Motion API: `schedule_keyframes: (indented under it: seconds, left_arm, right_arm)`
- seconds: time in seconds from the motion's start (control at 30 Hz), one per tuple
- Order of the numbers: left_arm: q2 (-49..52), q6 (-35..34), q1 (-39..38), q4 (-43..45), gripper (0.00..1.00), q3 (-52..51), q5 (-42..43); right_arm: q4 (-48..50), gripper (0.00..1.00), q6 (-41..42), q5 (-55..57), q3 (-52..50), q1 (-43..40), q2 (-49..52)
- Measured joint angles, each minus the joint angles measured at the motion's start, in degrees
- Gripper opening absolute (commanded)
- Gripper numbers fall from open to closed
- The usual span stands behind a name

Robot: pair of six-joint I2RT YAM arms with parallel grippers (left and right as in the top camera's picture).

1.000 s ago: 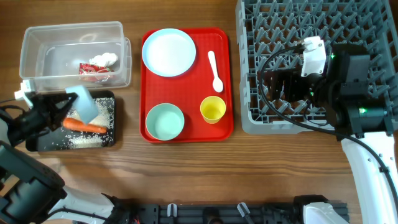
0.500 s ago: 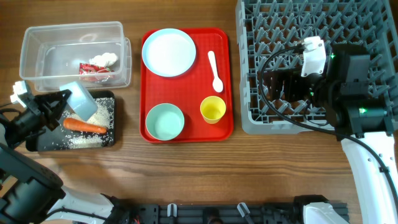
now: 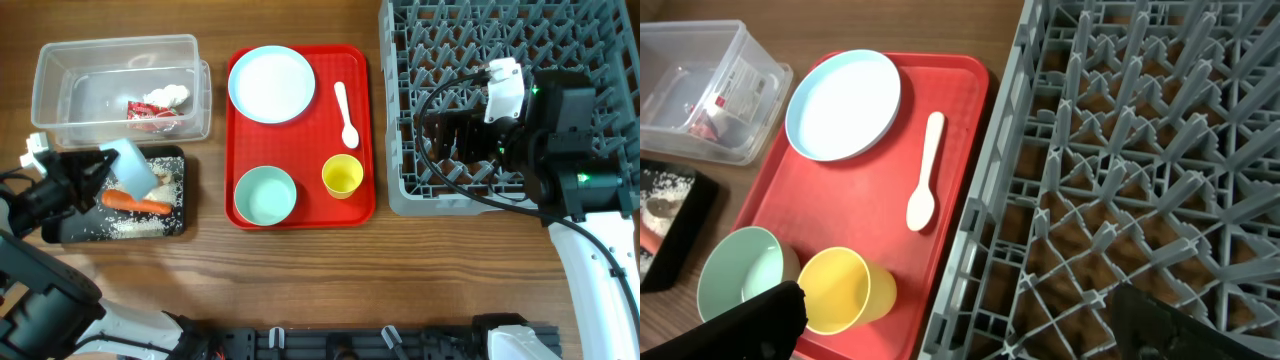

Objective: Sort waste into correct bins and load items into the dishwasher rack
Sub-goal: 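Bring the emptied blue bowl back and set it on the red tray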

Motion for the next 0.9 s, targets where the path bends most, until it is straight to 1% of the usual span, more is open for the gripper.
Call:
schedule_keyframes:
  seconds: [0.1, 0.2, 0.23, 0.27, 0.37, 0.47, 0.57, 0.63, 0.7, 0.83, 0.9]
  left_arm:
    - [-2.3, 0.7, -1.1, -2.0, 0.04, 0.0, 0.3]
    - [-7.3, 1.1, -2.4, -2.4, 0.04, 0.4, 0.5]
    - [-12.0, 1.2, -3.5, -2.2, 0.04, 1.1, 0.7]
    - [-14.6, 1.2, -4.2, -1.5, 0.04, 1.5, 0.8]
    - [-24.0, 0.6, -9.0, 4.7, 0.04, 2.5, -0.1]
    - [-30.5, -4.4, -16.4, 12.0, 0.04, 3.1, -5.8]
    - [-33.6, -12.9, -28.7, 19.2, 0.04, 3.3, -19.1]
    - [-33.1, -16.9, -35.6, 21.9, 0.04, 3.3, -26.5]
    - [-31.1, -21.4, -44.6, 24.5, 0.04, 3.3, -36.9]
    - [-25.0, -26.3, -58.2, 28.3, 0.04, 3.3, -52.7]
    - [-21.2, -27.6, -62.7, 29.9, 0.04, 3.3, -57.9]
  right_arm:
    - [0.0, 1.00, 0.0, 0.0, 0.0, 0.0, 0.0]
    - [0.1, 1.00, 0.0, 0.0, 0.0, 0.0, 0.0]
    - [0.1, 1.00, 0.0, 0.0, 0.0, 0.0, 0.0]
    - [0.1, 1.00, 0.0, 0.0, 0.0, 0.0, 0.0]
    - [0.3, 1.00, 0.0, 0.0, 0.0, 0.0, 0.0]
    - [0.6, 1.00, 0.0, 0.0, 0.0, 0.0, 0.0]
    - [0.7, 1.00, 0.0, 0.0, 0.0, 0.0, 0.0]
    - [0.7, 1.00, 0.4, 0.0, 0.0, 0.0, 0.0]
    - [0.7, 1.00, 0.7, 0.0, 0.0, 0.0, 0.0]
    - [0.7, 1.00, 1.3, 0.0, 0.0, 0.0, 0.0]
    - [0.7, 1.00, 1.5, 0.0, 0.0, 0.0, 0.0]
